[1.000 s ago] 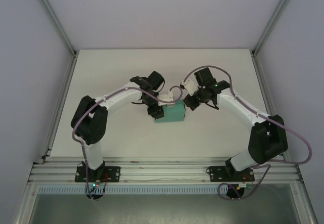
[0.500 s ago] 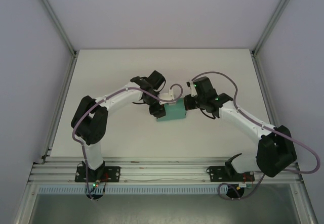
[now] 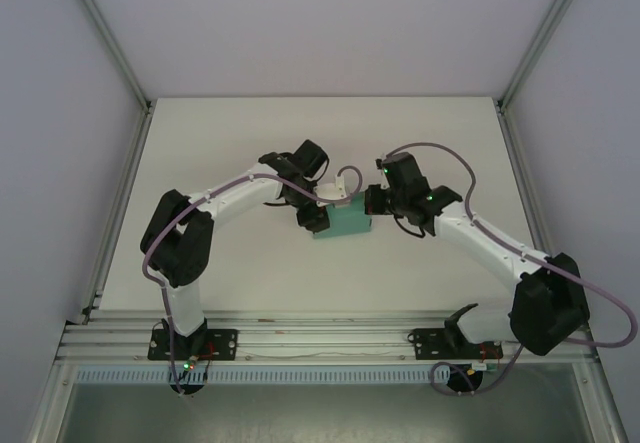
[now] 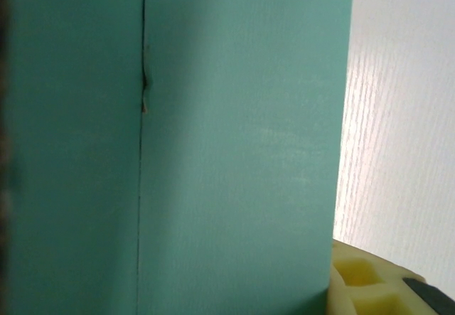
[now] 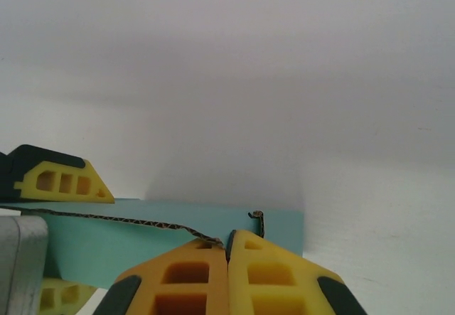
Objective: Assemble paper box
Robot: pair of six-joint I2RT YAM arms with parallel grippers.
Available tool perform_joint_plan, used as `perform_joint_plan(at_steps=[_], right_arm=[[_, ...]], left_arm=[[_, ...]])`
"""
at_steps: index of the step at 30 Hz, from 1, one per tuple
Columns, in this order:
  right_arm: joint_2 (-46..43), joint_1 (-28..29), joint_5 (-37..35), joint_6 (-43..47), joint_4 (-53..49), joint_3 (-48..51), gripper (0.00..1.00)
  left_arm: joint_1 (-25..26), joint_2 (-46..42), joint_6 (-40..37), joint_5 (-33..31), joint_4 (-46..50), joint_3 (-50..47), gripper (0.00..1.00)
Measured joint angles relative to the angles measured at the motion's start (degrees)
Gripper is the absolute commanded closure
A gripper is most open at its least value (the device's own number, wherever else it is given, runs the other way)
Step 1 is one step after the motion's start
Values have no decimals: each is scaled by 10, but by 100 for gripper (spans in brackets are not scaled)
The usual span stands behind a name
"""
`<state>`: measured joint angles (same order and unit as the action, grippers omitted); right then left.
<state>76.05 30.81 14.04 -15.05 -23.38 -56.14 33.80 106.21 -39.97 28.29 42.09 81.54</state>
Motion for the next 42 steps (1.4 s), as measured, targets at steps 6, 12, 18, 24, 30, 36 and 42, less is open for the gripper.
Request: perform_joint_plan(at_steps=[6,12,18,24,30,36,42], right_arm=[[6,0,-8,14,-8,-1,100],[-35,2,-3,73,116,102,100],[-76,4,-4,118,247,196,100],[-93,17,-23,131,321,247,100],[-96,30,-39,126,315,245,100],[-94,81,-93,117,290,233,100],[-74,115,-163,99,237,195,100]], left_arm=[[3,0,0,0,-14,-8,62],[3,0,0,-5,-15,-16,61],[3,0,1,-6,-15,-16,59],[3,-5,16,-8,-22,-23,43],[-1,-16,50,-22,-36,-30,0],[-2,-74,83,-25,-68,-63,0],[-2,-173,134,-64,-120,-130,0]])
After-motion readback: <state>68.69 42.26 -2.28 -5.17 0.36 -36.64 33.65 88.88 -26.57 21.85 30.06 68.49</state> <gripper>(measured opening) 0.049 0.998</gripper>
